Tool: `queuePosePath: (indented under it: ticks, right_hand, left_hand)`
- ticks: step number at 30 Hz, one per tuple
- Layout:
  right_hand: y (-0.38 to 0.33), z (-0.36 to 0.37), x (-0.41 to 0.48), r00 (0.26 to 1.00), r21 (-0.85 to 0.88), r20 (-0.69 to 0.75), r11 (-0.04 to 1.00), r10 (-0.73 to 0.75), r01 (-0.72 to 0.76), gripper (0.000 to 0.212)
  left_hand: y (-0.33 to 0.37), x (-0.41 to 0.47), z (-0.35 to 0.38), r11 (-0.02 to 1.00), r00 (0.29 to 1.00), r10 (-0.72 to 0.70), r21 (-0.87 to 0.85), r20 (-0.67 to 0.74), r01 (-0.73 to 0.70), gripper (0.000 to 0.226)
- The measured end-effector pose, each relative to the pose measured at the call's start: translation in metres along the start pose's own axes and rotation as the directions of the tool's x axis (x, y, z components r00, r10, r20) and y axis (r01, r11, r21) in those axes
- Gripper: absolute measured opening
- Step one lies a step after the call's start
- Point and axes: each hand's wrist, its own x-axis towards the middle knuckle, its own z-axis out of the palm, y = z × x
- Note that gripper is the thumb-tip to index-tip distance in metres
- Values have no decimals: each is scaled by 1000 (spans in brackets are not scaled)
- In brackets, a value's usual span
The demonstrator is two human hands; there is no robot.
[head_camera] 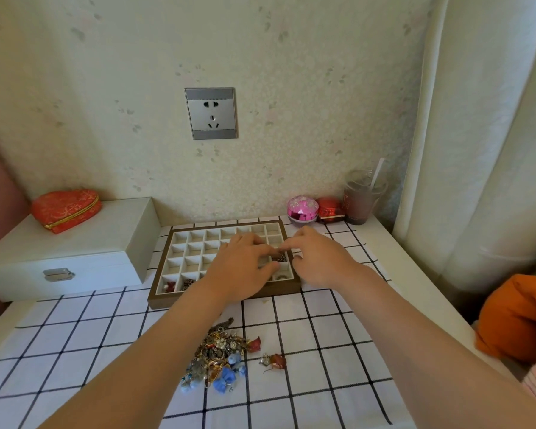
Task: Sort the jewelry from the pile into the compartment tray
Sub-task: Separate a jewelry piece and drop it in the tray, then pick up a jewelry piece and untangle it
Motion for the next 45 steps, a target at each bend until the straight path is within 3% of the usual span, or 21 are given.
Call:
queuePosePath:
  ticks: [4, 8, 13, 22, 27, 30, 35, 42, 45]
  right_hand:
    - [0, 4, -1, 1000, -14, 1, 1000, -12, 12, 38]
    - [0, 2, -3, 997, -35, -56, 998, -47, 45, 40]
    - [-2, 2, -7, 999, -139, 6, 989, -43, 44, 41]
    - [-26, -11, -33, 982, -5, -134, 991, -131, 132, 34]
    - [-58, -22, -59, 984, 40, 7, 983, -179, 179, 22]
    - [-74, -24, -72, 972, 52, 187, 990, -141, 134, 15]
    - [-86, -19, -88, 867, -7, 497, 999, -40, 50, 30]
    - [-79, -6, -83, 833, 0, 554, 1000, -11, 13, 28]
    - [-74, -10, -77, 845, 60, 533, 998, -46, 16, 20]
  left_hand:
    - [-5, -4, -1, 999, 998, -35, -18, -55, 34, 40]
    - [-1, -11, 2, 999, 999, 15, 48, 47, -18, 51]
    - [2, -14, -2, 999, 998, -10, 36, 59, 8, 52]
    - [5, -52, -33, 1000, 998, -14, -15, -64, 13, 43]
    - [8, -86, -44, 997, 1000, 4, -71, 9, -4, 27]
    - [9, -102, -48, 994, 992, 37, -103, 122, -24, 28]
    - [18, -110, -42, 996, 954, 50, -87, 296, -26, 36]
    - [17, -107, -41, 998, 942, 39, -59, 332, -21, 35]
    - [15, -105, -42, 986, 934, 39, -166, 355, 22, 37]
